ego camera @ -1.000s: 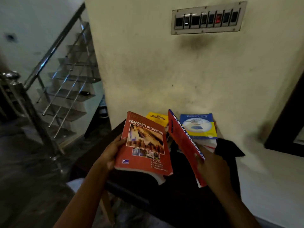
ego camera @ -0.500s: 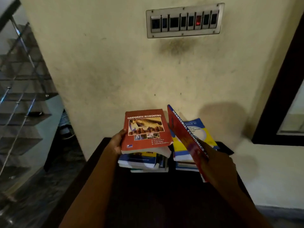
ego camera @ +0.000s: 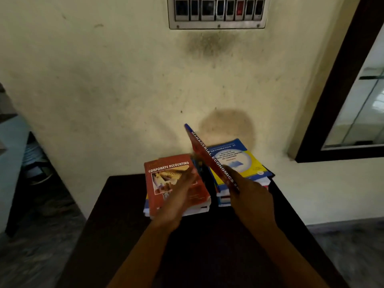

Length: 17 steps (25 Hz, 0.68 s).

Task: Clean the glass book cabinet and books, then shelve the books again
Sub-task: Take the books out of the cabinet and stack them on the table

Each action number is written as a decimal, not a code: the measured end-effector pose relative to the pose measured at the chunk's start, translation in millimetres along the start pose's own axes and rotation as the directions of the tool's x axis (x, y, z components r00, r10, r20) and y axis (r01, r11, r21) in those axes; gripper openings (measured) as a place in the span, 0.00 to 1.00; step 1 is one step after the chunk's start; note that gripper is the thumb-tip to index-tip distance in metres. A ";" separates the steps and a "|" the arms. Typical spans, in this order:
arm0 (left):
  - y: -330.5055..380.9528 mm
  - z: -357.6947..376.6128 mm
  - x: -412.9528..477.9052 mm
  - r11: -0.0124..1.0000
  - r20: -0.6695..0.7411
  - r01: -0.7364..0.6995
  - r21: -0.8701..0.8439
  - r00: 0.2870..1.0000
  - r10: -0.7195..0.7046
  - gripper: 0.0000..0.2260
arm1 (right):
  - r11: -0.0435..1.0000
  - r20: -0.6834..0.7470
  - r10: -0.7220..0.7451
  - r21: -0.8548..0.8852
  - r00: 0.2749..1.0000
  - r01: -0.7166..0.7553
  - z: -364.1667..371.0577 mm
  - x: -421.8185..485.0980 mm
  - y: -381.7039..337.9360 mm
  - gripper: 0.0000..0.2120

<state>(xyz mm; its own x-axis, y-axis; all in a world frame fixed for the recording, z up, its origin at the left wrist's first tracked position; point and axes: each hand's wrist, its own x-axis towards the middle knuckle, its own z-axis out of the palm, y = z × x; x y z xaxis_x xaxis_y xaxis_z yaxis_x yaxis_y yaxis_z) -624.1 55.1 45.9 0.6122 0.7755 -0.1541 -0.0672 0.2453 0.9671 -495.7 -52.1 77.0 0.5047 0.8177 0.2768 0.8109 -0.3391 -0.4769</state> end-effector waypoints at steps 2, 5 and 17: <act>11.4 24.1 0.0 0.953 -0.002 0.042 -0.299 0.999 -0.044 0.31 | 0.987 -0.077 -0.152 -0.062 0.985 0.148 14.9 -9.9 -24.2 0.21; 26.2 15.1 5.4 0.859 -0.078 0.058 -0.508 0.991 -0.113 0.21 | 0.951 0.010 -0.305 -0.043 0.952 0.305 31.9 -17.7 -48.5 0.22; 43.6 -112.4 25.8 0.952 -0.089 0.028 -0.304 0.994 -0.057 0.13 | 0.436 0.356 0.269 0.783 0.895 -0.443 88.0 61.1 -28.0 0.11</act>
<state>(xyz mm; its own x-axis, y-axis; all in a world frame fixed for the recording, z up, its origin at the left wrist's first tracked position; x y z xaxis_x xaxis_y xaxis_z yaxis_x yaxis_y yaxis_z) -699.7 151.2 61.4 0.5425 0.8089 -0.2266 -0.2868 0.4319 0.8551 -513.7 48.3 33.8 0.5640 0.8065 -0.1776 -0.1018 -0.1456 -0.9841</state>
